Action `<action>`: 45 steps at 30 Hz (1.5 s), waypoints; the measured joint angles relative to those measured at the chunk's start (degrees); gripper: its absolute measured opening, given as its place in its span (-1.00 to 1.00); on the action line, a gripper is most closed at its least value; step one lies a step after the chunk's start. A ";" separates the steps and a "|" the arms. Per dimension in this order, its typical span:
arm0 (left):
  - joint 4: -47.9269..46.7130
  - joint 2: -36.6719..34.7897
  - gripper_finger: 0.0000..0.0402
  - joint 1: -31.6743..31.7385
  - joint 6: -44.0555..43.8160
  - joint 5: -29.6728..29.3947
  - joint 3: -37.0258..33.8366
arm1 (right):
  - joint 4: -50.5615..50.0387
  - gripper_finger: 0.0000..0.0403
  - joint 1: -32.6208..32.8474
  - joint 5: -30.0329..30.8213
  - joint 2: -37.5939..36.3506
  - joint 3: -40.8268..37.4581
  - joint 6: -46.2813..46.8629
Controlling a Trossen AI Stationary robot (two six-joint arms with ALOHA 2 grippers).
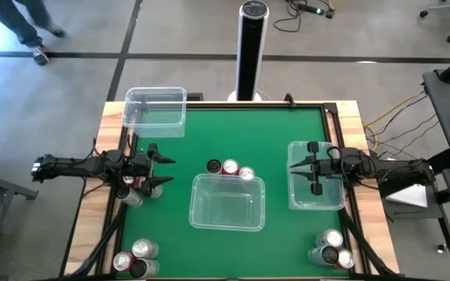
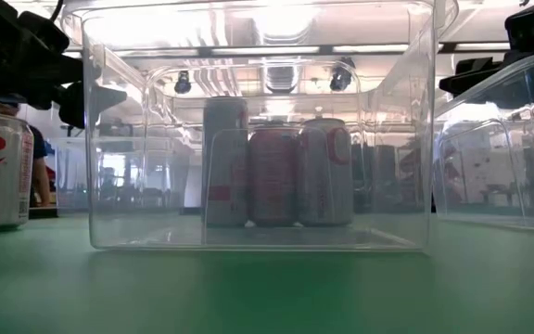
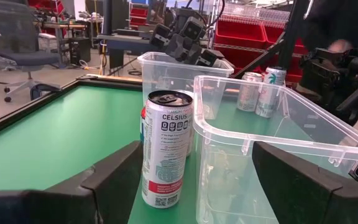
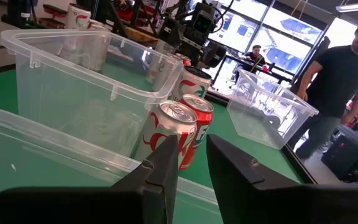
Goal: Sort soda cans
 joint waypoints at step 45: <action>-0.02 -0.01 0.43 0.00 0.02 0.02 0.00 | 0.00 -0.67 -0.02 0.00 0.01 0.00 -0.02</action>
